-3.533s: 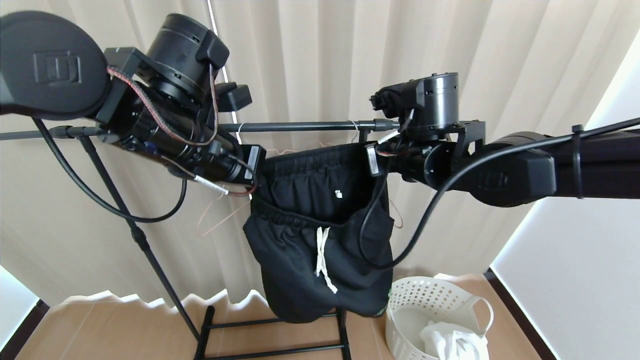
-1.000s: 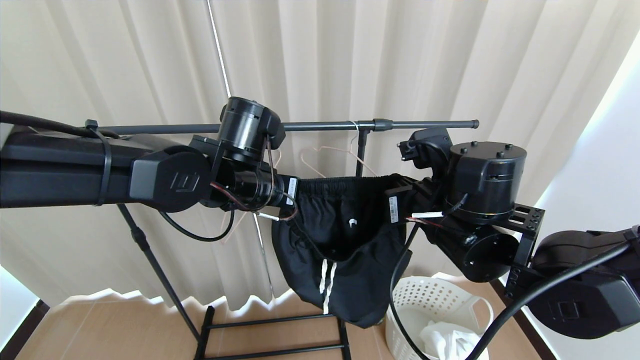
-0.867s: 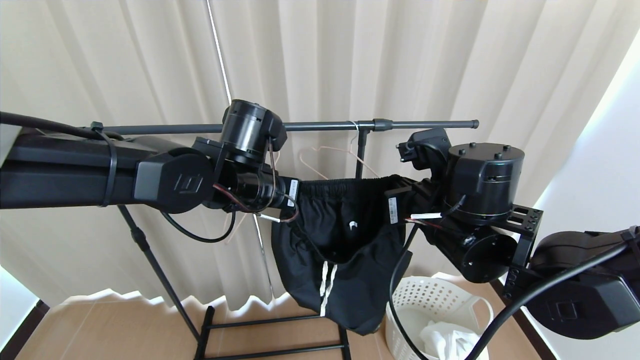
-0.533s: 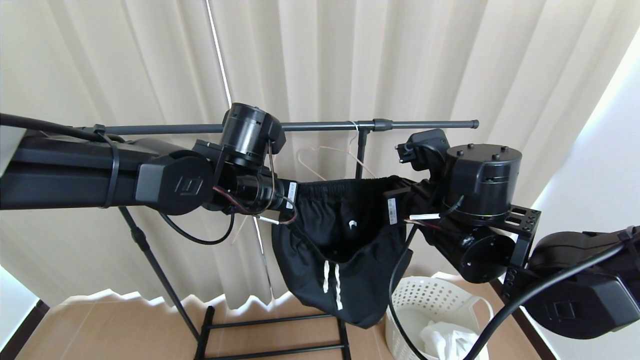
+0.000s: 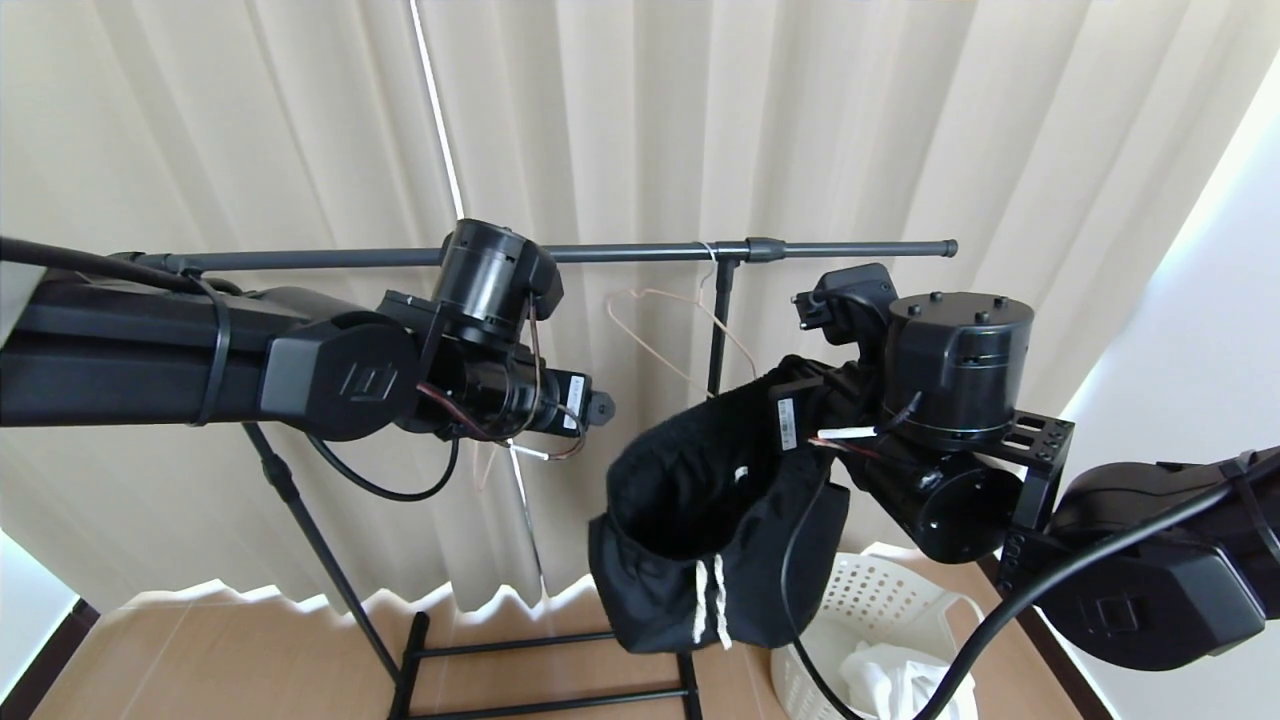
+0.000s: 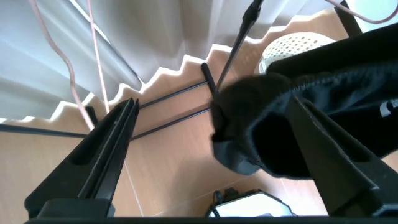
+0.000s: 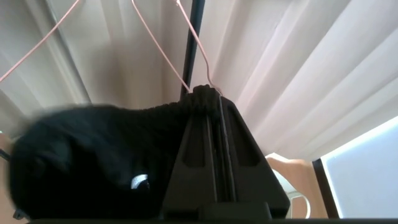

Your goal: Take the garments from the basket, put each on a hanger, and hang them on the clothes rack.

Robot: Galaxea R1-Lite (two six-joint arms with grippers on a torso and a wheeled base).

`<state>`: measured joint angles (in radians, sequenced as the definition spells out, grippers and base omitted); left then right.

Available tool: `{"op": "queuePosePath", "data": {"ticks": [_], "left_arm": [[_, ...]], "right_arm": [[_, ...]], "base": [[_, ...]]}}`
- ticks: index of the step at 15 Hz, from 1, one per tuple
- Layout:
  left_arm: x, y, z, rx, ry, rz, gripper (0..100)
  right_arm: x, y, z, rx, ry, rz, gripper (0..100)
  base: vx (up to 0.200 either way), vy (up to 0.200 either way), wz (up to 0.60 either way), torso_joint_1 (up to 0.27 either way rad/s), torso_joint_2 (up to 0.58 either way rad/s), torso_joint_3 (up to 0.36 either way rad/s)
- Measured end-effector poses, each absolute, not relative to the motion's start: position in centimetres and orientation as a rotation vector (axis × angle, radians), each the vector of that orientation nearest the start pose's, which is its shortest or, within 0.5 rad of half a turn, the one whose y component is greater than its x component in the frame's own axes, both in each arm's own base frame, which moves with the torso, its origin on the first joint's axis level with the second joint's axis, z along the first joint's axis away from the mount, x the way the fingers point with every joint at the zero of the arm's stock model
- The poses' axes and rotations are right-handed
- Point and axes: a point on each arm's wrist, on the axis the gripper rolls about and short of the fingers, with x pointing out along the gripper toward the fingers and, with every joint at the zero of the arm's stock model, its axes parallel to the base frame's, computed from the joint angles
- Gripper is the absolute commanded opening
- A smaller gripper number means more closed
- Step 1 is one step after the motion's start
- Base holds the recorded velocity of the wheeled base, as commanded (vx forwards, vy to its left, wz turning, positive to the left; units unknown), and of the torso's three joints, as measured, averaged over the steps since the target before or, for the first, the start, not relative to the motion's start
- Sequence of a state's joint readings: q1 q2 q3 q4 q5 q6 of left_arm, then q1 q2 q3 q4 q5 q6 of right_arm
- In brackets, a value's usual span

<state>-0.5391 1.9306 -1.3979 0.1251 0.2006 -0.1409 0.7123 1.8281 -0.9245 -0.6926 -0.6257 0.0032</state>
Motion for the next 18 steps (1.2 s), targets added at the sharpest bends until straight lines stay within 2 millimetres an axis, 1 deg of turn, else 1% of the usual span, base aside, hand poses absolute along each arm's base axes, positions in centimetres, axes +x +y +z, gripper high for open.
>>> {"op": "queuePosePath", "data": {"ticks": [4, 8, 11, 14, 16, 18], "left_arm": [[32.4, -18.1, 19.7, 0.098, 0.634, -0.264, 100], [33.9, -15.7, 19.7, 0.072, 0.624, -0.196, 100], [35.9, -13.9, 18.7, 0.047, 0.610, -0.132, 100], [38.2, -12.7, 17.3, 0.032, 0.590, -0.064, 100], [40.1, -12.2, 16.7, 0.023, 0.544, -0.012, 100], [41.3, -12.3, 15.9, 0.021, 0.536, 0.002, 100]], "right_arm": [[26.7, 21.1, 17.9, -0.128, 0.167, 0.081, 0], [26.7, 21.1, 17.7, -0.130, 0.171, 0.081, 0], [26.6, 21.1, 17.6, -0.132, 0.173, 0.083, 0], [26.7, 21.2, 17.4, -0.136, 0.178, 0.083, 0], [26.8, 21.2, 17.2, -0.138, 0.181, 0.083, 0], [26.8, 21.2, 17.2, -0.138, 0.183, 0.081, 0]], "base": [[0.000, 0.000, 0.00, 0.000, 0.00, 0.000], [0.000, 0.000, 0.00, 0.000, 0.00, 0.000], [0.000, 0.000, 0.00, 0.000, 0.00, 0.000], [0.000, 0.000, 0.00, 0.000, 0.00, 0.000], [0.000, 0.000, 0.00, 0.000, 0.00, 0.000], [0.000, 0.000, 0.00, 0.000, 0.00, 0.000]]}}
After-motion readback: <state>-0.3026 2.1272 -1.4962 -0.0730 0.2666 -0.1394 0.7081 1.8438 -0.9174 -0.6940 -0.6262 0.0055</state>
